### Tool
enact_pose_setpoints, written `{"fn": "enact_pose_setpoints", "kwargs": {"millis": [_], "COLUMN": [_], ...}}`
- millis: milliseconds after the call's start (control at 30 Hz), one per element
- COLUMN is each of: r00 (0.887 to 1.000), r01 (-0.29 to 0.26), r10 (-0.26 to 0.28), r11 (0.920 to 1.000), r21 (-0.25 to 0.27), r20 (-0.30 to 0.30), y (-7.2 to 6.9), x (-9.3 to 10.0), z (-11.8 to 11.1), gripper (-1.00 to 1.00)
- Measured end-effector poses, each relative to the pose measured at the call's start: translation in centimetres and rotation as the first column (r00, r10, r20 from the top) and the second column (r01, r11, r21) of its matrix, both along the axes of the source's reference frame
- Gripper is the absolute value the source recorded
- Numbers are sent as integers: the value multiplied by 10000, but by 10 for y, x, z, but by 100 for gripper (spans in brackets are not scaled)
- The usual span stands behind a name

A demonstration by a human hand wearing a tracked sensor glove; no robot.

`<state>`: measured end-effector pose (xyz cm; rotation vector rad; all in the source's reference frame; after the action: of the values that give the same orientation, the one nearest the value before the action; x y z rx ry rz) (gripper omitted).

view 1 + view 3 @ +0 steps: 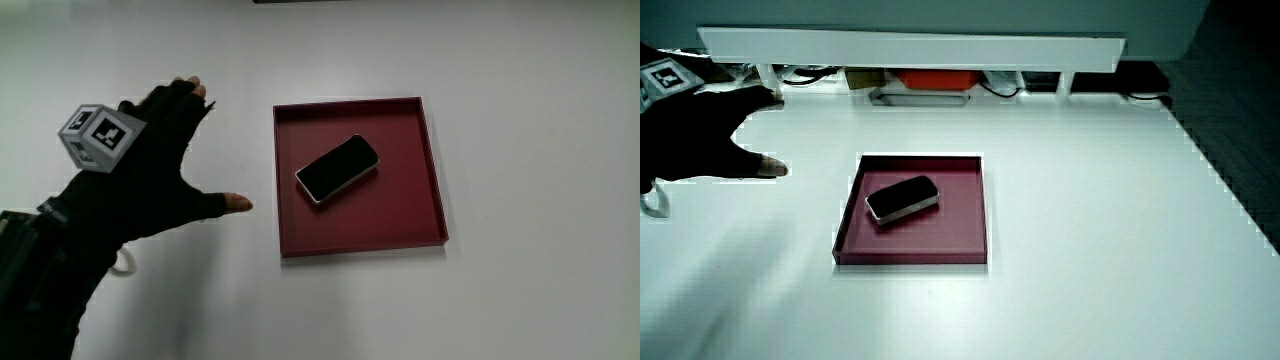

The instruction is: Place eraser

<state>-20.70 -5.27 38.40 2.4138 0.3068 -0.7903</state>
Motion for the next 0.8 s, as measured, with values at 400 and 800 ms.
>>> {"fn": "enact_pose_setpoints", "kwargs": {"millis": [400,800], "r00": [9994,9997], "r01": [237,-6], "r10": [-260,30], "r11": [9951,9953], "r21": [-963,-972], "r20": [-222,244], "y": [-7,-16], "x": [35,69], "z": [34,67], "gripper": [0,0]}}
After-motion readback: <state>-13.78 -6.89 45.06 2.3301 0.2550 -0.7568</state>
